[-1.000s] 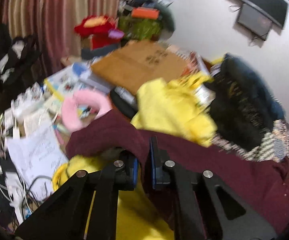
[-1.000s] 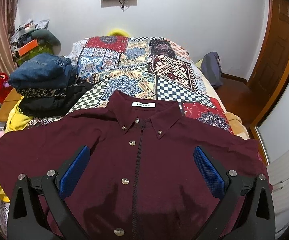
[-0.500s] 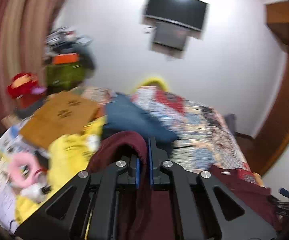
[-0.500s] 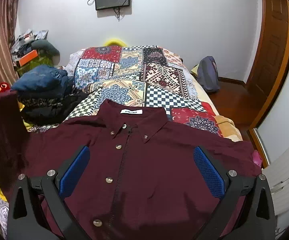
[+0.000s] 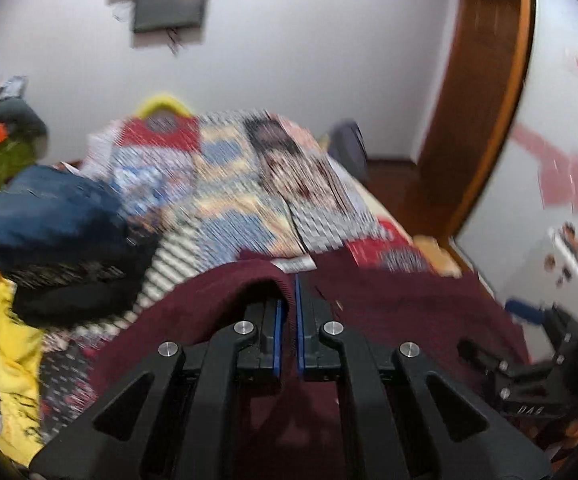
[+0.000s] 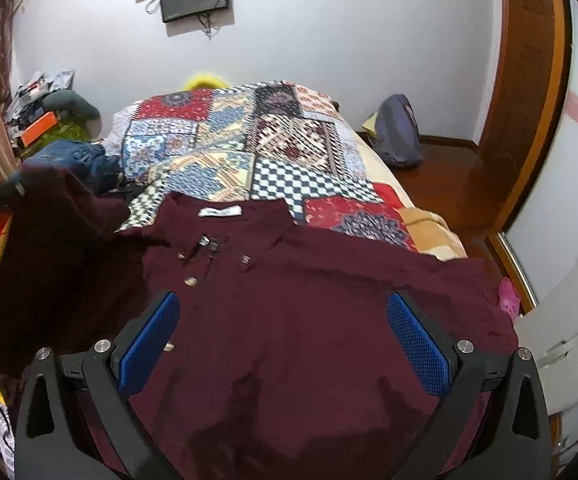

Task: Fold large clothes

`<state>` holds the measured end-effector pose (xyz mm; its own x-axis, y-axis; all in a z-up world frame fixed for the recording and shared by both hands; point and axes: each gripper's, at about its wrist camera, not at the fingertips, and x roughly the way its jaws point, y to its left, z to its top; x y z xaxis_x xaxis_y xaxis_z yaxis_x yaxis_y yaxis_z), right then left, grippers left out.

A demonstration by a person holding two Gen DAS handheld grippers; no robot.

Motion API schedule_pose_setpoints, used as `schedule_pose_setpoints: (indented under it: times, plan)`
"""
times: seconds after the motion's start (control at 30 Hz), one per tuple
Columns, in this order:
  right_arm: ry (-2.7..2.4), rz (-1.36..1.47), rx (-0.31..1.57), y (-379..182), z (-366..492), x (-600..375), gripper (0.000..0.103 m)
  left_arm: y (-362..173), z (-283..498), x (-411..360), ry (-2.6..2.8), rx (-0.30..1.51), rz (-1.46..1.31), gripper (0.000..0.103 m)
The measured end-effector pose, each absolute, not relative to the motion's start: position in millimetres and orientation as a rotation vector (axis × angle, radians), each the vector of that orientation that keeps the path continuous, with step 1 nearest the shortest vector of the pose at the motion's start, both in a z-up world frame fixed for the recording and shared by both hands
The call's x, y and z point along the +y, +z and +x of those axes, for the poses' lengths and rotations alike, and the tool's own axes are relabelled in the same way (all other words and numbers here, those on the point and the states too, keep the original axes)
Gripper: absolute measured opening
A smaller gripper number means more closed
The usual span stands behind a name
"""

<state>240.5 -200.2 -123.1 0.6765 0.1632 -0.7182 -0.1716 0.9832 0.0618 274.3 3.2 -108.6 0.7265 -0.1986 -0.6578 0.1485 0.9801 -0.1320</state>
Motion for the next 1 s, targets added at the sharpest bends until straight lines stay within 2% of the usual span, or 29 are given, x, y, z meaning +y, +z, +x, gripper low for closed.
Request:
schedule_pose_setpoints:
  times: [0.23,0.4,0.43,0.47,0.57,0.83,1.0]
  plan:
    - [0.141,-0.016,0.855,-138.9,242.3,-221.1,0.103,-171.8,274.9,-49.3,-0.287,0.932,-0.012,0.005]
    - [0.129,-0.05,0.869,-142.0,240.0,-224.5,0.103,-192.3,266.8,-56.9,-0.33,1.033,0.027,0.014]
    - [0.129,-0.062,0.869,-141.6,239.2,-224.1,0.103,-193.5,262.5,-58.2,-0.345,1.051,0.026,0.021]
    - [0.13,-0.073,0.868,-140.4,238.2,-223.2,0.103,-192.6,261.4,-58.1,-0.354,1.058,0.024,0.03]
    - [0.142,-0.101,0.856,-134.8,236.3,-217.3,0.103,-182.2,246.7,-55.1,-0.386,1.046,0.012,0.043]
    - [0.253,-0.172,0.796,-110.8,232.1,-181.0,0.103,-119.8,215.5,10.6,-0.28,0.867,-0.029,0.057]
    - [0.354,-0.247,0.774,-103.0,234.5,-136.1,0.103,-100.7,206.8,89.1,-0.088,0.797,-0.051,0.059]
